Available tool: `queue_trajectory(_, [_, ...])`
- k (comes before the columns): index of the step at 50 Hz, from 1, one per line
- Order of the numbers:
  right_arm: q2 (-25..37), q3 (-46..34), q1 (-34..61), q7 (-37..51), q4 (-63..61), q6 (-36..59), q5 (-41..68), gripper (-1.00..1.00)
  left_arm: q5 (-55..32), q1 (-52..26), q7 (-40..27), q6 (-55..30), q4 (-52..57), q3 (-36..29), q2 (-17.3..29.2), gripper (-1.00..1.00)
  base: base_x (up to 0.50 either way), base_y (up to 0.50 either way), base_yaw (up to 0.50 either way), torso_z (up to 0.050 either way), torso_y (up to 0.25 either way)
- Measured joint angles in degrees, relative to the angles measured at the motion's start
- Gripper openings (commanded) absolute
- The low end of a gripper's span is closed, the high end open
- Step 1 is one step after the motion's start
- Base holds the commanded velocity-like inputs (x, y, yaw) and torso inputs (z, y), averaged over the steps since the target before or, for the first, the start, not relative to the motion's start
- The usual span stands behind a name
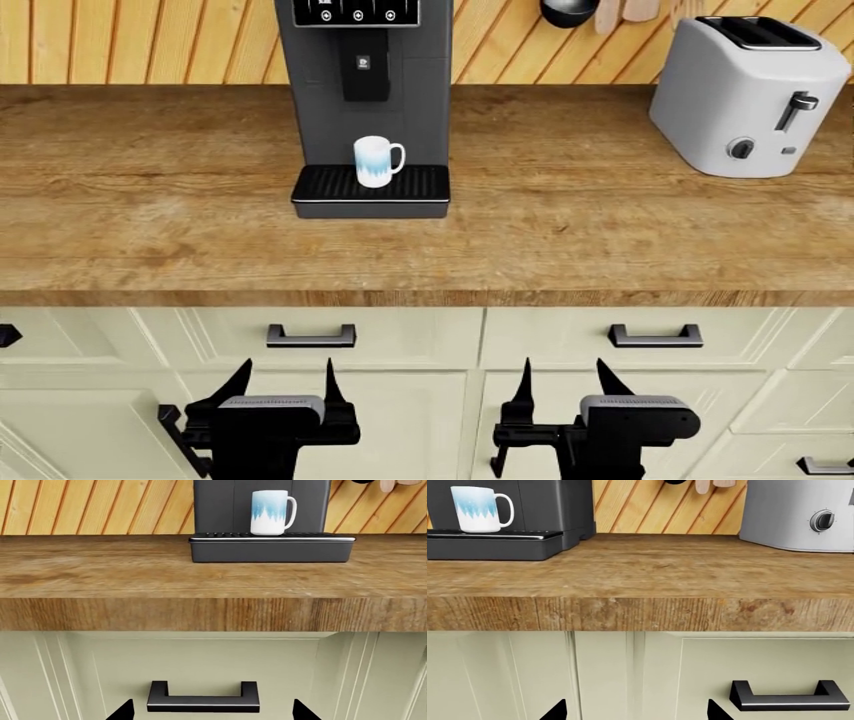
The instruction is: Press the button on the coffee machine to serve coffee.
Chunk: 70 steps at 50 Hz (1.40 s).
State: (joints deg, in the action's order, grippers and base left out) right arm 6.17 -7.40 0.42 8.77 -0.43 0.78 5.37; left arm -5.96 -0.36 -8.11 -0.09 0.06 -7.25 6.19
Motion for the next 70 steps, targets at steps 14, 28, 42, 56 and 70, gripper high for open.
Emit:
queue_trajectory(14, [0.66, -0.77, 0.26, 0.92, 0.1, 0.14, 0.67, 1.0, -0.67, -0.11, -0.86, 0.56, -0.14, -0.77, 0.63, 1.0, 0.0, 0.0, 0.0, 0.05, 0.0])
queue_trajectory(28, [1.22, -1.47, 0.31, 1.68, 0.15, 0.1, 1.3, 1.0, -1.37, -0.2, -1.33, 1.53, -0.5, -1.5, 1.2, 1.0, 0.0, 0.0, 0.0, 0.036, 0.0])
queue_trajectory(42, [-2.05, 2.49, 0.23, -2.36, 0.52, 0.12, -1.75, 1.0, 1.57, -0.18, 2.46, 2.26, -1.1, 1.8, -1.67, 1.0, 0.0, 0.0, 0.0, 0.0, 0.0])
queue_trajectory(56, [-1.9, 3.2, 1.31, -2.45, -7.83, 8.26, -2.05, 1.0, 0.53, 0.06, 2.76, -5.95, 7.73, 3.76, -1.84, 1.0, 0.0, 0.0, 0.0, 0.0, 0.0])
queue_trajectory(70, [0.8, 4.88, 10.58, -1.4, -29.68, 35.81, 0.07, 1.0, -5.48, -9.18, -0.7, -35.07, 29.72, 4.89, -0.62, 1.0, 0.0, 0.0, 0.0, 0.0, 0.0])
